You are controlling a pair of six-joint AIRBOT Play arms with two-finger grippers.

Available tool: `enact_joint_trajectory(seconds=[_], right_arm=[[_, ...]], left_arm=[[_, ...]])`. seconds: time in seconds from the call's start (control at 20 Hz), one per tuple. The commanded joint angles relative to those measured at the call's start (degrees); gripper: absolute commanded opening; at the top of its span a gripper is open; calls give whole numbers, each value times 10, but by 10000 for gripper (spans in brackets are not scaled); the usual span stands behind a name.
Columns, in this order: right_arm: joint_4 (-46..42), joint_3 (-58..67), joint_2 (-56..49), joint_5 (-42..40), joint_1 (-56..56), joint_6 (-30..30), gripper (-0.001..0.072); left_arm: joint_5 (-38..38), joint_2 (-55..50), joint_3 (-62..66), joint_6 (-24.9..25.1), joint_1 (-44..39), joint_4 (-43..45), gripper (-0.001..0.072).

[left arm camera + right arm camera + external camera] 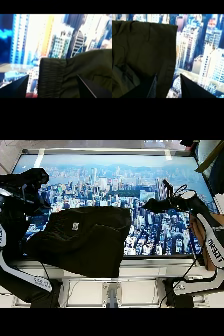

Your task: Fold the clothes and pants, and hang the long-sleeved shirts on hangers.

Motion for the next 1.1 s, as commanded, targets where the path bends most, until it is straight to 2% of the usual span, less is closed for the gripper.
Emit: enact_joint_trajectory(seconds=[0.0, 0.25, 0.5, 0.55, 0.6, 0.7, 0.75, 0.9, 1.05], right_arm=[[-1, 0, 0, 5, 6, 0, 343], [1, 0, 0, 5, 10, 1, 343], [0, 0, 0, 4, 10, 1, 343], [0, 0, 0, 4, 10, 1, 343], [0, 0, 0, 5, 10, 1, 343], [-4, 0, 0, 5, 10, 1, 343], [-7, 0, 0, 5, 10, 1, 342], [-17, -5, -2, 8, 4, 1, 344], [5, -7, -45, 76, -24, 8, 389]], left_arm=[[-58, -45, 49, 14, 10, -23, 631], [-76, -96, 68, 41, -14, -39, 631], [-92, -104, 74, 55, -24, -43, 623], [-103, -104, 74, 61, -26, -44, 548], [-111, -104, 74, 61, -29, -44, 429], [-120, -104, 74, 61, -28, -44, 47], [-125, -104, 75, 63, -28, -45, 25], [-127, -100, 75, 63, -26, -46, 24], [-130, -91, 79, 74, -26, -47, 24]])
